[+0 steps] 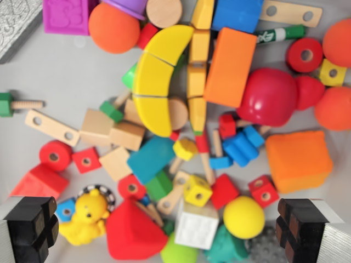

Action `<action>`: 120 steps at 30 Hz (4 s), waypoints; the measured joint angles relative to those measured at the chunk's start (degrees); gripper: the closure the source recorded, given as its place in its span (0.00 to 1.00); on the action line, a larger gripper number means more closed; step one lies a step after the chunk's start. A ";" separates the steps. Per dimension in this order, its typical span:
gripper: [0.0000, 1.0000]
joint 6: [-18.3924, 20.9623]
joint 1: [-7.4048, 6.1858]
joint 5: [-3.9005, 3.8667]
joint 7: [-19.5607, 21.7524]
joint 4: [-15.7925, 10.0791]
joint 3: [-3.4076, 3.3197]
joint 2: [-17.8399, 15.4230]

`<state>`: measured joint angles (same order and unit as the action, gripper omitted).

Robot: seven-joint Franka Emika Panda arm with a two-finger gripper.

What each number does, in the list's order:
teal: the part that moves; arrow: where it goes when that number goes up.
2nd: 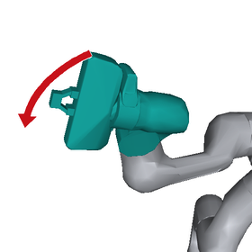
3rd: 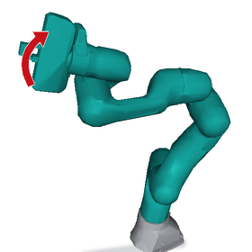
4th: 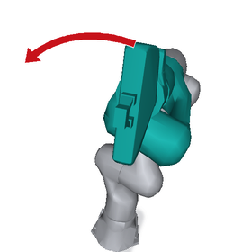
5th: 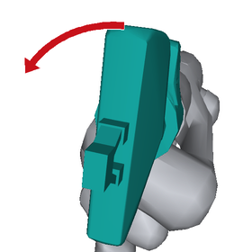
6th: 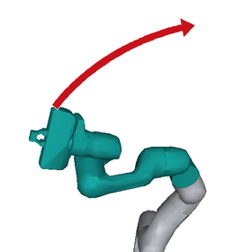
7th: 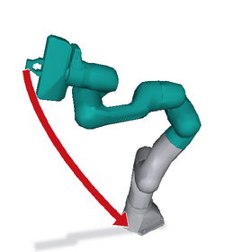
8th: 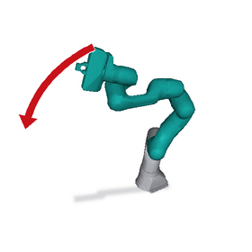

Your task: Pick an object from the bin

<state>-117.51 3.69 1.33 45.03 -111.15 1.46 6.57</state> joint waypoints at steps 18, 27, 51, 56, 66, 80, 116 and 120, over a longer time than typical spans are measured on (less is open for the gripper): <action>0.00 0.00 -0.04 0.00 0.05 -0.14 0.00 0.00; 0.00 -0.79 -0.62 0.00 0.60 -1.53 0.02 -0.40; 0.00 -5.60 -3.12 -0.01 4.10 -8.25 0.82 -2.41; 0.00 -6.97 -3.78 -0.02 5.15 -9.95 1.11 -2.81; 0.00 -9.98 -5.40 -0.07 7.73 -13.86 1.90 -3.65; 0.00 -14.93 -7.98 -0.31 12.20 -19.22 3.41 -4.15; 0.00 -28.98 -17.05 -2.58 28.08 -29.45 7.73 -0.25; 0.00 -30.89 -17.42 -3.16 28.81 -29.66 7.69 1.32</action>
<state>-148.39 -13.73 -1.83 73.84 -140.82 9.15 7.89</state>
